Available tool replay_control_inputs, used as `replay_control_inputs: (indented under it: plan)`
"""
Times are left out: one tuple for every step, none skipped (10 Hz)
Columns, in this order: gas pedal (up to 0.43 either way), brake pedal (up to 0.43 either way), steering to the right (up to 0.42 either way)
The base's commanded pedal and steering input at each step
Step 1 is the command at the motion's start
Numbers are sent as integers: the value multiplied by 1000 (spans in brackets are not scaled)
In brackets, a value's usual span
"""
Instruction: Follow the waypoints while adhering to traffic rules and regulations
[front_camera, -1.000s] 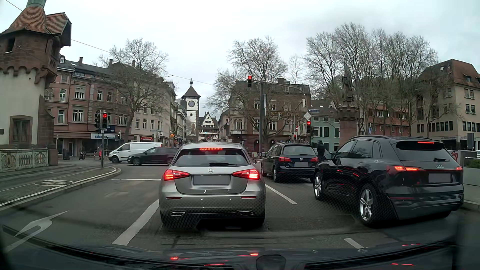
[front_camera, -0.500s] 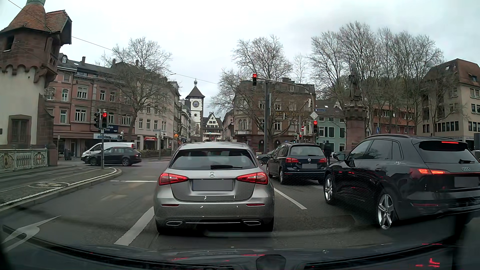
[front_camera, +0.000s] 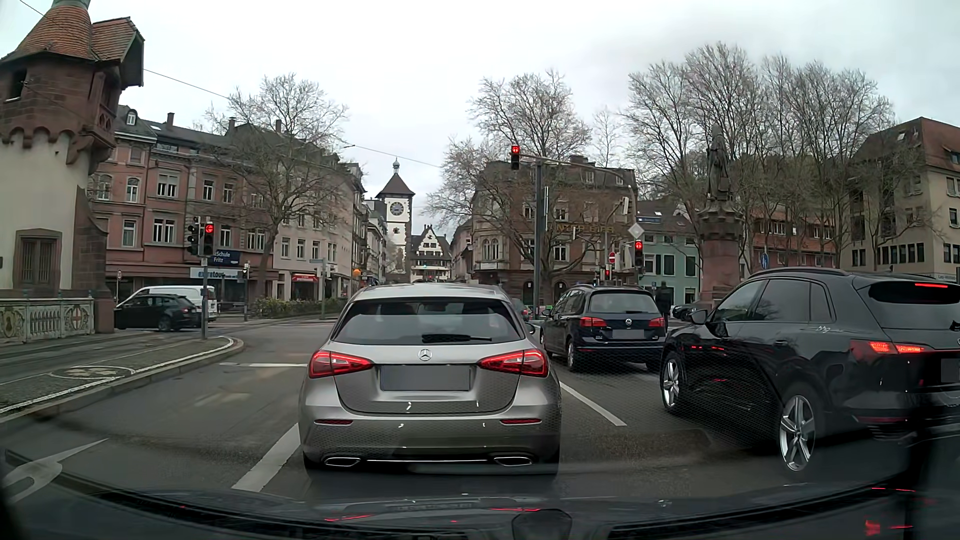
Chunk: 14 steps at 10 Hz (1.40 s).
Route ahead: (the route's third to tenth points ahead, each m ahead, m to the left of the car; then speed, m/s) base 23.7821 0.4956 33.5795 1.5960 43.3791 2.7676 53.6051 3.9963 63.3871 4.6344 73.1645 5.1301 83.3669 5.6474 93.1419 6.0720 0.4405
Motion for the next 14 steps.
replay_control_inputs:
  plan:
    - [0, 152, -95]
    - [0, 152, -95]
    - [0, 146, -95]
    - [0, 146, -95]
    - [0, 146, -95]
    - [0, 146, -95]
    - [0, 146, -95]
    - [0, 140, -95]
    - [0, 146, -95]
    - [0, 146, -95]
    - [0, 152, -95]
    - [0, 159, -95]
    - [0, 159, -95]
    - [0, 159, -95]
